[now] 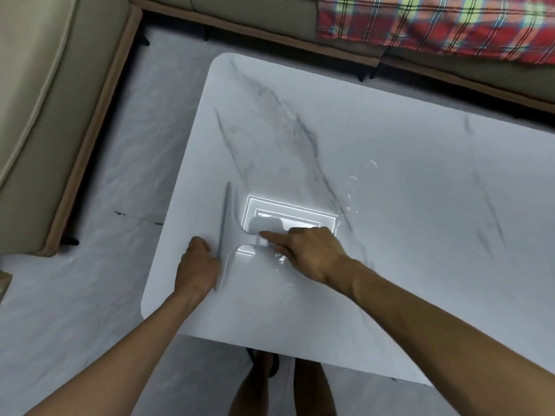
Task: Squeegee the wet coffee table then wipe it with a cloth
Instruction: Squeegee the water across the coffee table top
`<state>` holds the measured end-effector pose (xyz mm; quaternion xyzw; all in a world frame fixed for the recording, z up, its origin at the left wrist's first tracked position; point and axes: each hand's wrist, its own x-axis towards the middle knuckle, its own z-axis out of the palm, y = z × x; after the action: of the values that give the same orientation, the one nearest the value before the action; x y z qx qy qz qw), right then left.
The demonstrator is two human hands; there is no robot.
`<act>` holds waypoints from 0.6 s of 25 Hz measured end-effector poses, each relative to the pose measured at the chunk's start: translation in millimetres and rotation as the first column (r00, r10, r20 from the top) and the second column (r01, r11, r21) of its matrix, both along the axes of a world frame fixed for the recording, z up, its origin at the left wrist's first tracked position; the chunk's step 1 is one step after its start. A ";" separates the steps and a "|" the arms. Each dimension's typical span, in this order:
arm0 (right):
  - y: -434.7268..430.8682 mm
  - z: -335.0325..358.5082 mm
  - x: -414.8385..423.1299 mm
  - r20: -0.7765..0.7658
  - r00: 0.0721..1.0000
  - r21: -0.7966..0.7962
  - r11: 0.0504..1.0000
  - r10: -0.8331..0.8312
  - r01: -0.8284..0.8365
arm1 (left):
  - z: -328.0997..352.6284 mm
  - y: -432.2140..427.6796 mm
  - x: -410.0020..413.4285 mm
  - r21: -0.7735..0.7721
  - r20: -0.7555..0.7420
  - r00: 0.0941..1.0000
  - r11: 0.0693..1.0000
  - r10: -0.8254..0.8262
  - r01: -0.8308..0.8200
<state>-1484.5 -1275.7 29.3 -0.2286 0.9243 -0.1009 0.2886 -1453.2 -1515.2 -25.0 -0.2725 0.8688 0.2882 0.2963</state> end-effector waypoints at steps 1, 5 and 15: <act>-15.7 -6.4 3.3 0.015 0.999 -0.004 1.000 0.028 -0.028 | -1.7 -4.9 5.6 0.004 0.017 1.000 1.000 -0.017 0.017; 13.0 -13.0 22.2 -0.044 0.999 0.021 1.000 0.001 0.000 | -9.2 -8.0 25.8 0.057 0.096 0.987 0.990 -0.131 0.126; 164.0 44.8 81.8 -0.158 0.960 0.283 0.921 -0.230 0.267 | -0.1 15.1 37.5 -0.038 0.074 0.966 0.967 -0.249 0.252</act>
<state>-1402.7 -1111.7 74.1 -0.0682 0.9661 0.0197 0.2483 -1415.7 -1500.2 -25.1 -0.1773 0.8922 0.2183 0.3534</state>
